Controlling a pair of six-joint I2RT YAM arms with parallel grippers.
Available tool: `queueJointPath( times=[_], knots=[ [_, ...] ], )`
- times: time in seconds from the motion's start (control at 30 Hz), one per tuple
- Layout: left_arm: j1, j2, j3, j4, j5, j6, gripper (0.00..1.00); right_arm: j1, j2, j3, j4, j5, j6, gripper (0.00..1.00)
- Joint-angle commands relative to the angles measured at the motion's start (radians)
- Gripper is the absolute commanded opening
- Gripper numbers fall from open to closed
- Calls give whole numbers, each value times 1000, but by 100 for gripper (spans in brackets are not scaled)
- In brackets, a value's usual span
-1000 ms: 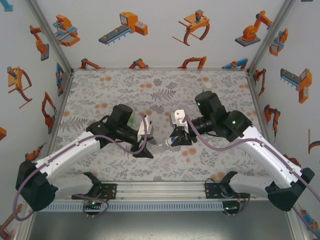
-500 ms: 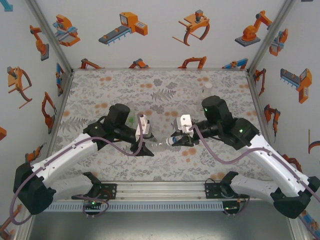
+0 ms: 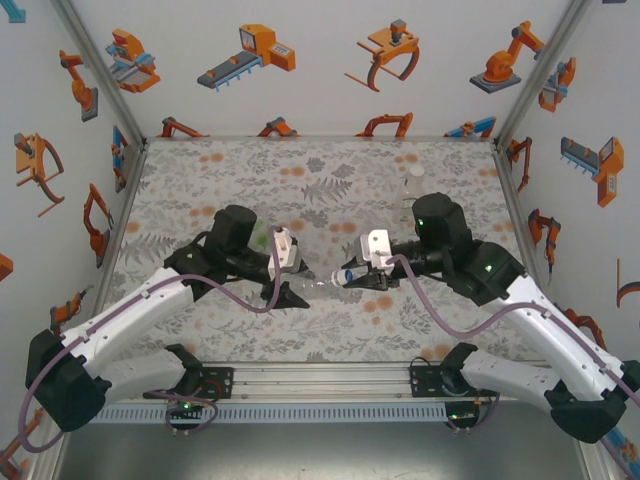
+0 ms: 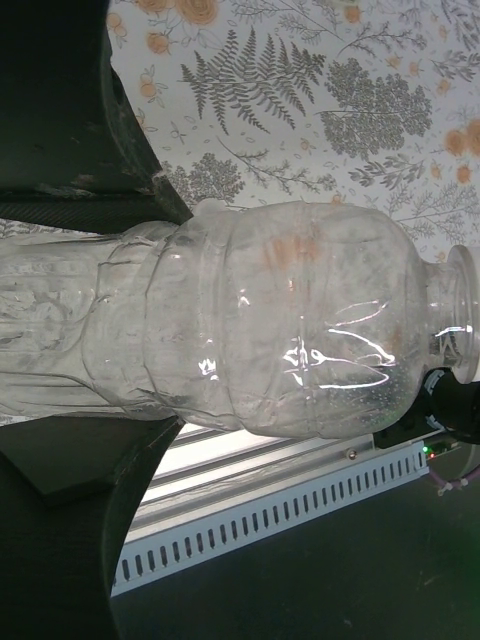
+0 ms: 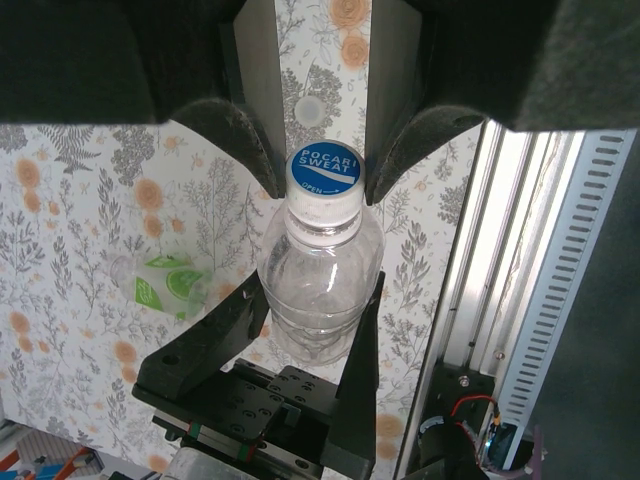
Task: Screw on the bottle caps
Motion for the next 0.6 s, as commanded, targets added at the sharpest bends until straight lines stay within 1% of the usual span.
queueJointPath(
  times=[0.0,0.17,0.27,0.47,0.57],
  knots=[
    [0,-23,9,100,16,-19,0,15,42,-6,6,-19,66,0],
    [0,-49,-13,139,-82,-34,0,15,75,-18,61,3,219,0],
    [0,-69,-33,168,-138,-44,0,15,82,-48,140,46,364,0],
    [0,-91,-54,209,-219,-62,0,16,76,-132,363,168,738,0],
    [0,-98,-64,226,-244,-68,0,15,77,-155,420,232,923,0]
  ],
)
